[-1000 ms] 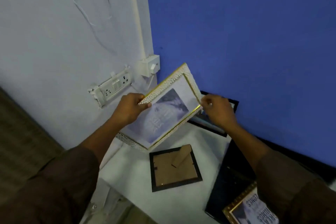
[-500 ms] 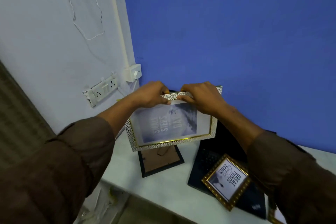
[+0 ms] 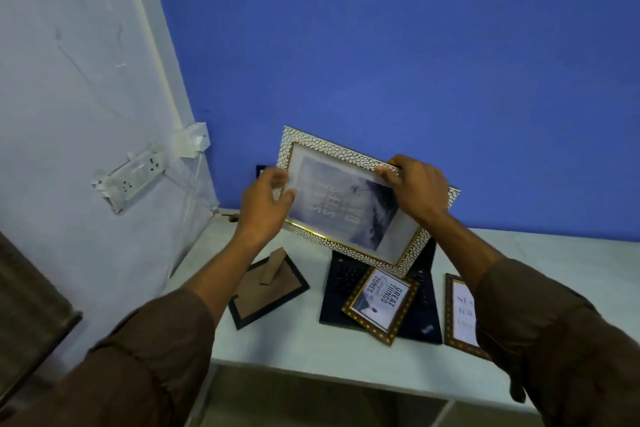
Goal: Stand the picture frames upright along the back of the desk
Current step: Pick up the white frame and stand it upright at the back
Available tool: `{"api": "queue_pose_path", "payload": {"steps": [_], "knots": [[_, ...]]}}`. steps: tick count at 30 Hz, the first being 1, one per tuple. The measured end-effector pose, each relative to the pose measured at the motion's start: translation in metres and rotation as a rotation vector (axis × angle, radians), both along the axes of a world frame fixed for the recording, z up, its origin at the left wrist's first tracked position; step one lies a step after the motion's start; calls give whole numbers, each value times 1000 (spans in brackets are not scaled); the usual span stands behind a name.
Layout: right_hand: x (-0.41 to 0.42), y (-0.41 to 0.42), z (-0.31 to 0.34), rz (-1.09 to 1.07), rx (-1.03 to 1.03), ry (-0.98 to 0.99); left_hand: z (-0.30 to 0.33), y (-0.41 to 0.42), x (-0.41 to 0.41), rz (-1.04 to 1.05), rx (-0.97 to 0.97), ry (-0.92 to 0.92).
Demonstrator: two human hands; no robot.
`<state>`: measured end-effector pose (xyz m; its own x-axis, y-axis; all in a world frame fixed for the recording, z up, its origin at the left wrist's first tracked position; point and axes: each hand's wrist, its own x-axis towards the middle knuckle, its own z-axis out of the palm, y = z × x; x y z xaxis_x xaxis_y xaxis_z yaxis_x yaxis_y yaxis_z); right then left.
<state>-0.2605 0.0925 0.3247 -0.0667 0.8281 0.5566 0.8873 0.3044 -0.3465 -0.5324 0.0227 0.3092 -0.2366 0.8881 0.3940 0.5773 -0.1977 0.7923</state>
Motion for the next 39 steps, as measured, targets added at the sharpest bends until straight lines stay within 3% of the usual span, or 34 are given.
{"api": "queue_pose_path", "payload": {"steps": [5, 9, 14, 18, 26, 30, 39], "knots": [[65, -7, -2, -159, -92, 226, -45, 17, 40, -84, -304, -167], [110, -6, -4, -239, -137, 353, -70, 46, 78, -226, -528, -173], [169, 10, -21, -269, -200, 559, -71, 82, 152, -417, -547, -248], [230, 40, -39, -274, -210, 700, -68, 131, 217, -418, -530, -282], [350, 136, -66, -157, -197, 652, -71, 246, 333, -369, -518, -312], [402, 187, -83, -142, -233, 523, -71, 283, 383, -364, -546, -363], [466, 280, -168, -169, -509, 330, -118, 364, 445, -232, -693, -333]]}}
